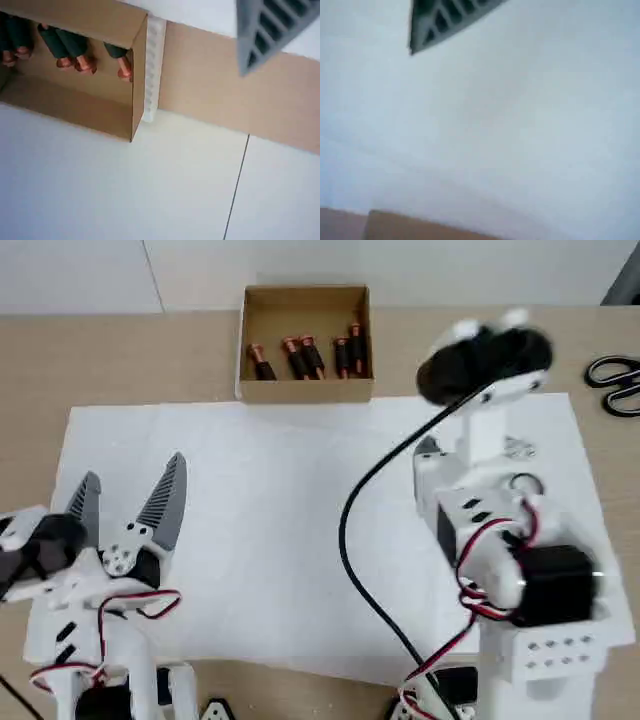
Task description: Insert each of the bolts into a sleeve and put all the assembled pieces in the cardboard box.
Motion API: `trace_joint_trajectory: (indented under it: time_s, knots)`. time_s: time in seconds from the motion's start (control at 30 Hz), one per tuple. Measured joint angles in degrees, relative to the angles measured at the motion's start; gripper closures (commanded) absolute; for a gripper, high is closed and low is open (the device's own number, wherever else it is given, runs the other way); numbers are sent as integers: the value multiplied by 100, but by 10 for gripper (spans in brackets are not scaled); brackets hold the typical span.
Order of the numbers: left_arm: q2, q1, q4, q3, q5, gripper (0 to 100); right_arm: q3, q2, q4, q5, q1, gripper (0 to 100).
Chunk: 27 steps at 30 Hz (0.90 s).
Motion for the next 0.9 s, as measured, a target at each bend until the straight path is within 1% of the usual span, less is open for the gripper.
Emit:
trace_joint_trajectory:
  time_s: [0.23,0.33,0.4,0.53,0.67,0.77,0.9]
  knots:
    - [9,0,-105,905,0,646,4132,-1749,-3015,0,0,804]
    - [9,0,-105,1196,0,646,5582,-2593,-3974,0,0,804]
    - [9,0,-105,1327,-9,646,6347,-3218,-4387,0,0,804]
    - [9,0,-105,1626,0,646,7420,-4422,-4633,0,0,804]
    - [9,0,-105,1802,0,646,8114,-5424,-4651,0,0,804]
    - [9,35,-35,1864,0,646,8149,-5459,-4633,0,9,804]
    - [9,448,536,1873,-26,646,8158,-5459,-4607,0,9,804]
